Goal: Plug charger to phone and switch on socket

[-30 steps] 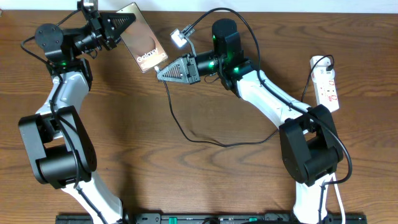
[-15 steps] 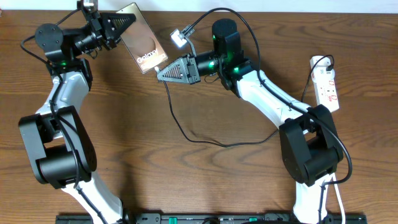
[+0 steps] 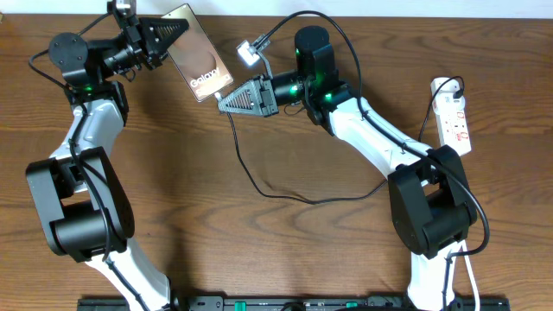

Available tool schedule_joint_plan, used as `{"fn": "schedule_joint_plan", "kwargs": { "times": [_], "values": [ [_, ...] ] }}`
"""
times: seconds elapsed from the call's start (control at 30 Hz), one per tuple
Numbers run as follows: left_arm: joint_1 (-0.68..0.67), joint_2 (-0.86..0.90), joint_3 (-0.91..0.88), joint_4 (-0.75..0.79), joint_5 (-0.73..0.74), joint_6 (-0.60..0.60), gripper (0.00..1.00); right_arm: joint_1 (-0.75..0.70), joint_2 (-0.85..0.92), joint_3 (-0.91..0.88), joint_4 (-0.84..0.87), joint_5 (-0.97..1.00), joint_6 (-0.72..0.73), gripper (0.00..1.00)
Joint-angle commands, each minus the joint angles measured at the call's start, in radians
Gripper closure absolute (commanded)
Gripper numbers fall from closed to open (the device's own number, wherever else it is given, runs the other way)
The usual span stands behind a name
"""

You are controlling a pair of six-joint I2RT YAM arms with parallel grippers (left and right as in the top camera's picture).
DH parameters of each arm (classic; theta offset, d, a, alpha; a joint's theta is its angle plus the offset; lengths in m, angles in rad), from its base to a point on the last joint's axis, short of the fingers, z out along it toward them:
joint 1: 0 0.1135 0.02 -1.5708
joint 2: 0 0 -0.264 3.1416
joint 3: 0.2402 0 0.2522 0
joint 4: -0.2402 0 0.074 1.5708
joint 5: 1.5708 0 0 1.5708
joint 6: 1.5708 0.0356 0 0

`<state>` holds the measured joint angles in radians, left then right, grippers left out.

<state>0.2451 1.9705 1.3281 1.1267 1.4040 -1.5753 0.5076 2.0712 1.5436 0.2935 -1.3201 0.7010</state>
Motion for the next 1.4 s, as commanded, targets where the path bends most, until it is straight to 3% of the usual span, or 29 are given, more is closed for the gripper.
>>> {"fn": "schedule_joint_plan", "kwargs": {
  "times": [0.0,1.37],
  "values": [
    [-0.004,-0.005,0.018,0.013,0.002,-0.024,0.92,0.003,0.001,0.012,0.006,0.010,0.009,0.99],
    [-0.016,-0.005,0.018,0.013,0.022,-0.007,0.92,-0.006,0.001,0.012,0.011,0.045,0.066,0.99]
  ]
}}
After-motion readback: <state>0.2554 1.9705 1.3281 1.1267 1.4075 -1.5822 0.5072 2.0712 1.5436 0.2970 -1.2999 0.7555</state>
